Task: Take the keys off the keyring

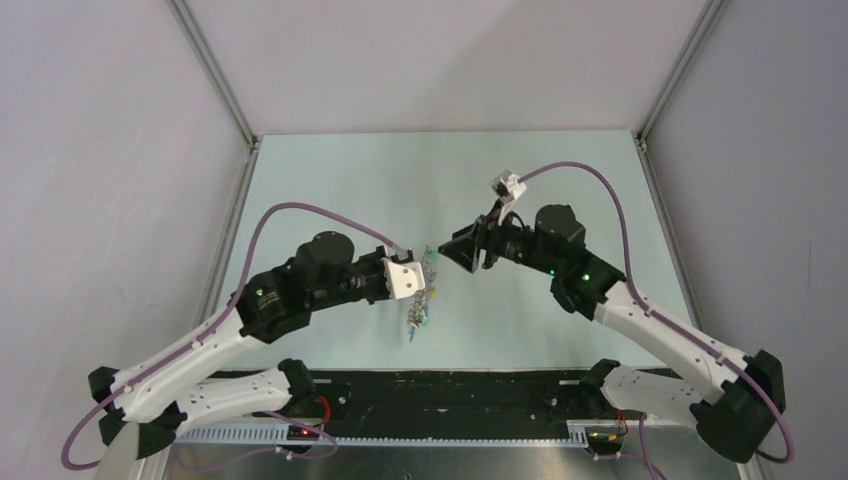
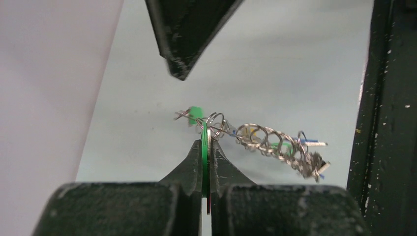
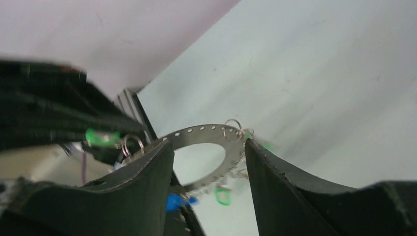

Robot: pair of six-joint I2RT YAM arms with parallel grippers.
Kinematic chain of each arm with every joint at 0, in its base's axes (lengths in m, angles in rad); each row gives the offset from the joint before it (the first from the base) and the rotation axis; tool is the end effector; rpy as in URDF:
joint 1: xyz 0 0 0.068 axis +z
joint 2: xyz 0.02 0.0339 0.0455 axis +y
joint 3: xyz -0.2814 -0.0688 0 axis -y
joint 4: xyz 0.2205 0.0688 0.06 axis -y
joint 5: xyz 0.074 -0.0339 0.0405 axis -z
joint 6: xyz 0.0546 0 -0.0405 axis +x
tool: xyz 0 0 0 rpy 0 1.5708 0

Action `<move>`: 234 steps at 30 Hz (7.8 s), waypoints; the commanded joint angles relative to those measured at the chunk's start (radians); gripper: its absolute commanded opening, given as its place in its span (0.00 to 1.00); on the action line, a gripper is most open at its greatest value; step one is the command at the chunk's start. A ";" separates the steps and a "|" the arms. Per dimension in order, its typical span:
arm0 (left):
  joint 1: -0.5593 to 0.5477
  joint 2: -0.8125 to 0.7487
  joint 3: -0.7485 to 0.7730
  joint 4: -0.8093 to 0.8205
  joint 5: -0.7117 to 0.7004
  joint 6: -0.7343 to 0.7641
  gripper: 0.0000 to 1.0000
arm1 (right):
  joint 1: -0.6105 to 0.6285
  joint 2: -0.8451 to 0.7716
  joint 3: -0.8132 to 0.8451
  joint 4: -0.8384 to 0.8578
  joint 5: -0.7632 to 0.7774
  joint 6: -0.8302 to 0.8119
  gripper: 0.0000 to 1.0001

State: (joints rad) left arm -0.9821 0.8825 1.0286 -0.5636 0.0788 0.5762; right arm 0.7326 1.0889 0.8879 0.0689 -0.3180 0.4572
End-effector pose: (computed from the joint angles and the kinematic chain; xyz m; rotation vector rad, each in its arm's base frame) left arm 0.0897 -0.1422 0.3702 1.4435 1.3886 -0.3398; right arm 0.1688 0.1748 0.3610 -0.5026 1.7662 1.1342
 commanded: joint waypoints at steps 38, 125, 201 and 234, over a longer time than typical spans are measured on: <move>0.158 0.170 0.019 0.209 -0.093 -0.177 0.00 | 0.092 -0.046 -0.200 0.353 -0.049 -0.651 0.50; 0.215 0.052 -0.051 0.247 0.089 -0.126 0.00 | 0.111 0.045 -0.156 0.485 -0.054 -0.749 0.45; 0.210 0.005 -0.089 0.263 0.133 -0.075 0.00 | 0.103 0.107 -0.252 0.722 0.204 0.244 0.36; 0.208 -0.005 -0.096 0.268 0.236 -0.075 0.00 | 0.133 0.067 -0.141 0.541 -0.182 -0.634 0.48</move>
State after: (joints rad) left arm -0.7746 0.8986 0.9283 -0.3611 0.2958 0.4900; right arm 0.8520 1.1412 0.7021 0.6018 -0.4698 -0.1417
